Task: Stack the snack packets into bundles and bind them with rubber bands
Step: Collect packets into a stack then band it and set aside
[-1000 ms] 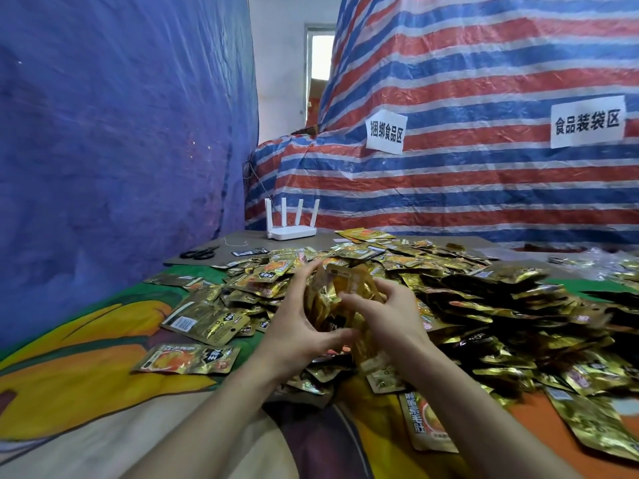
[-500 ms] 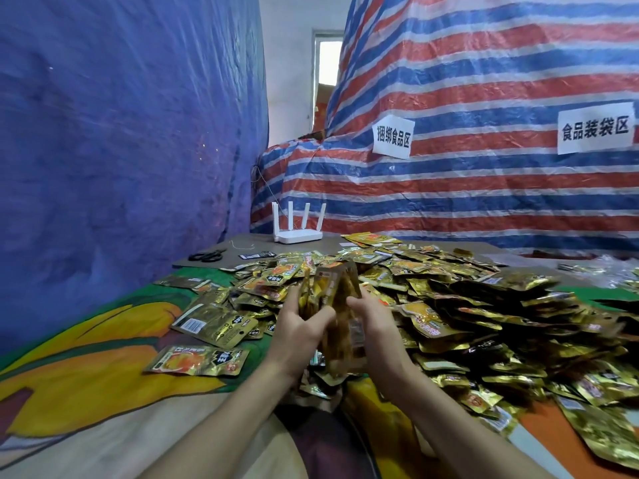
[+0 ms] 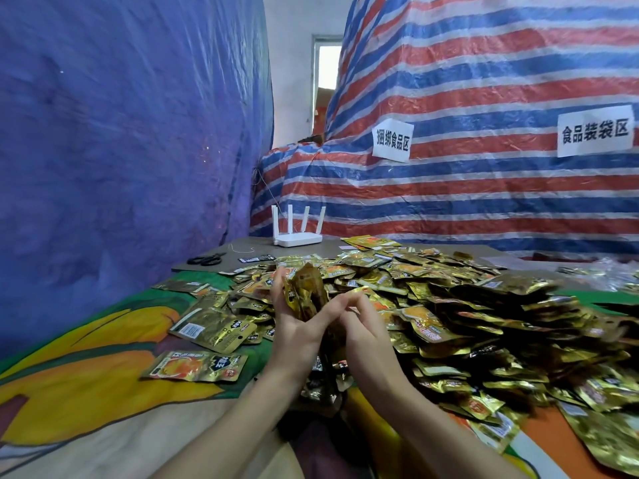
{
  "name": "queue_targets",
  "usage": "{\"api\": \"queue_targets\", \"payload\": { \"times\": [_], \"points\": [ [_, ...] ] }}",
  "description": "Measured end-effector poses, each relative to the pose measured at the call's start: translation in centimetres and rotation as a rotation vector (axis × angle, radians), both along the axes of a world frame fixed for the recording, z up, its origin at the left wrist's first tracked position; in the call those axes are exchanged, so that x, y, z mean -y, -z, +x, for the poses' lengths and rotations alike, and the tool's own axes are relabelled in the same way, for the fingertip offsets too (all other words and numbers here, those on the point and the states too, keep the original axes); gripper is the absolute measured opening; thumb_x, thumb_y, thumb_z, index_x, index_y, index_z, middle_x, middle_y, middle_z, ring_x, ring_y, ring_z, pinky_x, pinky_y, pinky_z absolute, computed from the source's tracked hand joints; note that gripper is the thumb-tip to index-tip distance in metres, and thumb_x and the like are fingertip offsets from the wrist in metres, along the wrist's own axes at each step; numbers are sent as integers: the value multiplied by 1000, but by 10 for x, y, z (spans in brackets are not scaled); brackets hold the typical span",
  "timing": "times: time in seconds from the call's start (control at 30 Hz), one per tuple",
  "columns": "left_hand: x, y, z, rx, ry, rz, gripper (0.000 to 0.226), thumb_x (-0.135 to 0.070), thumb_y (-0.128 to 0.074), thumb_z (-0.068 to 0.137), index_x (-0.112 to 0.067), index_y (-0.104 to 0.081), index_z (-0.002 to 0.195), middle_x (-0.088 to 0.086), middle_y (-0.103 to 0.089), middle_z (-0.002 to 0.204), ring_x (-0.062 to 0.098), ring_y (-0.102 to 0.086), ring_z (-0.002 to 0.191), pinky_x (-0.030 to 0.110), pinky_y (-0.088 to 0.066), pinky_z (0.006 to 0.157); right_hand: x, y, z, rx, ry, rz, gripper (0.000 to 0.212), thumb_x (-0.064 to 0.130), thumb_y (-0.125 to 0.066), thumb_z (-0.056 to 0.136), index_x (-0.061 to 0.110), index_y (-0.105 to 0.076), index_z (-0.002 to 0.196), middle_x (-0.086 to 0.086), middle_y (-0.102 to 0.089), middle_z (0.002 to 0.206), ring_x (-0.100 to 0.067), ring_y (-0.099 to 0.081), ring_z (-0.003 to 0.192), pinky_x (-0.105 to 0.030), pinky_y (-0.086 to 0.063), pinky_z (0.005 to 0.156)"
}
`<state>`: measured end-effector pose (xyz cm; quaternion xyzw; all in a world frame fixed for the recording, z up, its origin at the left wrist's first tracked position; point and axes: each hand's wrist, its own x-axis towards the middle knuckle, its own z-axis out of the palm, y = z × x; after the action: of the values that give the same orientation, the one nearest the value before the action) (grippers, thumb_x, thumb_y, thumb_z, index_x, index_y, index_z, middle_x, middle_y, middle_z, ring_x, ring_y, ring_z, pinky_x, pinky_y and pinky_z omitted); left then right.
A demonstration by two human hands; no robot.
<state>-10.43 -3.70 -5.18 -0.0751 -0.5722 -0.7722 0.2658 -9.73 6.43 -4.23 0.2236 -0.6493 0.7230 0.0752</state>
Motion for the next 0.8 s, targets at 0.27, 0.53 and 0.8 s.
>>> {"api": "queue_targets", "payload": {
  "times": [0.27, 0.53, 0.8],
  "points": [
    [8, 2, -5, -12, -37, 42, 57, -8, -68, 55, -44, -61, 99, -6, -66, 71, 18, -63, 69, 31, -55, 62, -10, 2, -9, -70, -49, 183, 32, 12, -63, 58, 12, -70, 89, 6, -74, 88, -12, -69, 90, -31, -56, 71],
    [9, -5, -1, -79, -103, -28, 30, -25, -75, 75, -35, -61, 100, 0, -63, 88, 25, -61, 83, 53, -54, 82, -28, -1, -19, 46, -215, 381, 58, 22, -90, 54, 14, -63, 105, -7, -69, 121, -22, -62, 120, -43, -51, 100],
    [6, -11, 5, -105, -33, -60, 13, -26, -59, 99, -35, -61, 107, 8, -60, 90, 22, -63, 81, 31, -55, 64, -21, 4, -13, 73, -393, 303, 53, 0, -89, 63, 10, -46, 93, -11, -65, 82, -27, -64, 80, -43, -53, 77]
  ]
}}
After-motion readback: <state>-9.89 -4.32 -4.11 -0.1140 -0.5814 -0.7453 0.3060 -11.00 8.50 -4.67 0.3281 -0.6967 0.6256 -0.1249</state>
